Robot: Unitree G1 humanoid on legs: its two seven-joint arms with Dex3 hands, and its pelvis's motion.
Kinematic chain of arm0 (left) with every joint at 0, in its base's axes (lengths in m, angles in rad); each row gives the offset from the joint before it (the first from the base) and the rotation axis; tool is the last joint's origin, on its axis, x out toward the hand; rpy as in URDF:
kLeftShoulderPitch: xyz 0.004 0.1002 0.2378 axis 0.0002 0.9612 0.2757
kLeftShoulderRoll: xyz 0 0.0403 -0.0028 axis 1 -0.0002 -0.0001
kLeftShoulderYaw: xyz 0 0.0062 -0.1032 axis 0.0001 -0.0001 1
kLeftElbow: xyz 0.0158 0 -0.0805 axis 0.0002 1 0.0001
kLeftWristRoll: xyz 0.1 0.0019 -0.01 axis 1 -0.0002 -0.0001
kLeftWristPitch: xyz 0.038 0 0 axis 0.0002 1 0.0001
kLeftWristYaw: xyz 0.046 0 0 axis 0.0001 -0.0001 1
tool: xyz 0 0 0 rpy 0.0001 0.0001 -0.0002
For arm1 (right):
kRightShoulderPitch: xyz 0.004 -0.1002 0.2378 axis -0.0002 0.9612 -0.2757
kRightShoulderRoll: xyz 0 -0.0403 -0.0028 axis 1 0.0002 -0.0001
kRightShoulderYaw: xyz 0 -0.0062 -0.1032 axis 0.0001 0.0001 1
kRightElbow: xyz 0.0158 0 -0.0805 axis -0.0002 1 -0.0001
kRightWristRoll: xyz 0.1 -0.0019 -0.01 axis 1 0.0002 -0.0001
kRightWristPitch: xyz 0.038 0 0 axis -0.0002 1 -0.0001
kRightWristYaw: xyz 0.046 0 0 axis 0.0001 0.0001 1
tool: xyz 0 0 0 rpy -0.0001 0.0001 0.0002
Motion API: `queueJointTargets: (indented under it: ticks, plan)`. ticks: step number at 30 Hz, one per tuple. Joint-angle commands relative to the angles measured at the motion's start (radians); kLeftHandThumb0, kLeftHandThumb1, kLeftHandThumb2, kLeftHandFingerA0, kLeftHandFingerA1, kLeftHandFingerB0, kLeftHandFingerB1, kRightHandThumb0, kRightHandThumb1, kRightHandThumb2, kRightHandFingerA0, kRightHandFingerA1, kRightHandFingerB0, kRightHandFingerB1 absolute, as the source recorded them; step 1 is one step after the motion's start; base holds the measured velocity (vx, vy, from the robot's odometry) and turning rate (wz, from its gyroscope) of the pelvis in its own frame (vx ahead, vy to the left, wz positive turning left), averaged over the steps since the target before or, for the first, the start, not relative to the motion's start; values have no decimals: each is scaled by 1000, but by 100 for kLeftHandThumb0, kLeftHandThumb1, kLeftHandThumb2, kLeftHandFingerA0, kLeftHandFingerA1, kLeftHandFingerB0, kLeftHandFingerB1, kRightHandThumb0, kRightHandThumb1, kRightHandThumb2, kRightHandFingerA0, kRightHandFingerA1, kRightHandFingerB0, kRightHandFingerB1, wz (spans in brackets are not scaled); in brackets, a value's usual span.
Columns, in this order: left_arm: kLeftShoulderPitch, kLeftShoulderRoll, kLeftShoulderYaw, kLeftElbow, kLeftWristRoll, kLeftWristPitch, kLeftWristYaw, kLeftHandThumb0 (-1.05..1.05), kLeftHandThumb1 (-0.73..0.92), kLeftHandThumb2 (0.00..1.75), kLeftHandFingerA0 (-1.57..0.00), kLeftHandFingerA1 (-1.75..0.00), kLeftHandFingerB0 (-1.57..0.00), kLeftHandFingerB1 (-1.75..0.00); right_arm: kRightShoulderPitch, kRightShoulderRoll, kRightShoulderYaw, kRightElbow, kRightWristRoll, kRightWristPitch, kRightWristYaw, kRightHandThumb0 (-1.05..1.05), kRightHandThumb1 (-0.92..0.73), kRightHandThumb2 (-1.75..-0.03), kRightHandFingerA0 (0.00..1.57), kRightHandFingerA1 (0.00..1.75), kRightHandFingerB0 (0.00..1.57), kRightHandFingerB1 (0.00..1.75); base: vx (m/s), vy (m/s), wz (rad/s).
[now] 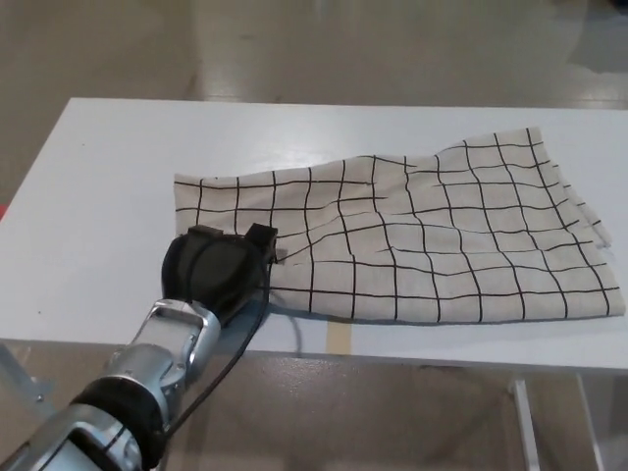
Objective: Use the left hand to fold a white towel with checkered patterns in half.
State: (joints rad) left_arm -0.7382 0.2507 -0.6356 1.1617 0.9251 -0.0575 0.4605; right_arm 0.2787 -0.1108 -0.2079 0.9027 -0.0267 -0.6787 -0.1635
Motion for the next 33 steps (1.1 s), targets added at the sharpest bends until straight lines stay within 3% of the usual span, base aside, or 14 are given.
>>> queueJointTargets:
  ticks: [1, 15, 16, 18, 20, 21, 22, 23, 24, 25, 26, 27, 28, 33]
  plan:
    - [71, 110, 123, 43, -147, -130, -7, -22, 69, 55, -76, -175, -59, -175, 1, -10, -5, 0, 11, -5, 10, -47, -51, -88, 47, 69, 38, 55, 0, 0, 0]
    - [-68, 328, 235, 81, -176, -136, -27, -24, 69, 56, -77, -175, -59, -175, -2, -9, -8, 3, 20, 4, 30, -43, -65, -59, 48, 71, 47, 47, 0, 0, 0]
    - [-86, 343, 238, 75, -177, -143, -20, -35, 49, 81, -113, -143, -91, -131, -4, -11, -6, 2, 19, 7, 32, -43, -65, -59, 48, 71, 47, 48, 0, 0, 0]
    - [-115, 363, 243, 62, -183, -160, -7, -35, 48, 81, -113, -143, -92, -132, -9, -15, -5, 2, 19, 10, 38, -43, -65, -59, 48, 70, 48, 49, 0, 0, 0]
    - [-126, 369, 250, 55, -194, -188, -3, -25, 65, 59, -80, -175, -87, -97, -9, -16, -6, 5, 20, 5, 41, -43, -65, -59, 48, 68, 48, 49, 0, 0, 0]
    - [-141, 365, 254, 52, -201, -192, -11, -29, 47, 83, -114, -139, -85, -76, -11, -15, -6, 6, 21, 3, 43, -43, -65, -59, 48, 66, 48, 50, 0, 0, 0]
    - [-152, 360, 251, 50, -197, -184, -15, -24, 65, 57, -81, -175, -83, -132, -12, -17, -4, 9, 19, 0, 43, -44, -66, -59, 49, 65, 48, 50, 0, 0, 0]
    - [-165, 357, 244, 44, -188, -179, -13, -34, 50, 83, -115, -140, -91, -120, -13, -17, -3, 9, 17, -2, 45, -44, -66, -59, 49, 65, 48, 51, 0, 0, 0]
    - [-172, 356, 238, 39, -182, -177, -11, -34, 50, 83, -115, -140, -91, -120, -14, -18, -2, 9, 16, -3, 46, -44, -66, -59, 49, 65, 48, 51, 0, 0, 0]
    - [-184, 353, 226, 32, -168, -175, -7, -36, 46, 78, -113, -144, -91, -131, -16, -18, -2, 8, 16, -3, 48, -44, -66, -59, 49, 63, 49, 52, 0, 0, 0]
    - [-199, 350, 203, 16, -144, -185, 5, -30, 64, 55, -77, -175, -57, -175, -15, -17, -2, 2, 19, 0, 52, -44, -66, -60, 49, 63, 49, 53, 0, 0, 0]
    - [-215, 348, 176, -2, -118, -196, 19, -30, 64, 55, -77, -175, -57, -175, -13, -16, -1, -3, 22, 3, 57, -44, -66, -60, 49, 63, 49, 53, 0, 0, 0]
    - [-221, 347, 164, -9, -106, -203, 32, -39, 46, 77, -112, -145, -89, -132, -12, -15, -1, -5, 24, 4, 59, -44, -66, -60, 50, 63, 49, 53, 0, 0, 0]
    - [-271, 344, 54, -60, -18, -272, 116, -30, 59, 57, -79, -175, -72, -167, -16, -11, -10, 2, 34, 5, 61, -45, -67, -60, 50, 62, 51, 54, 0, 0, 0]
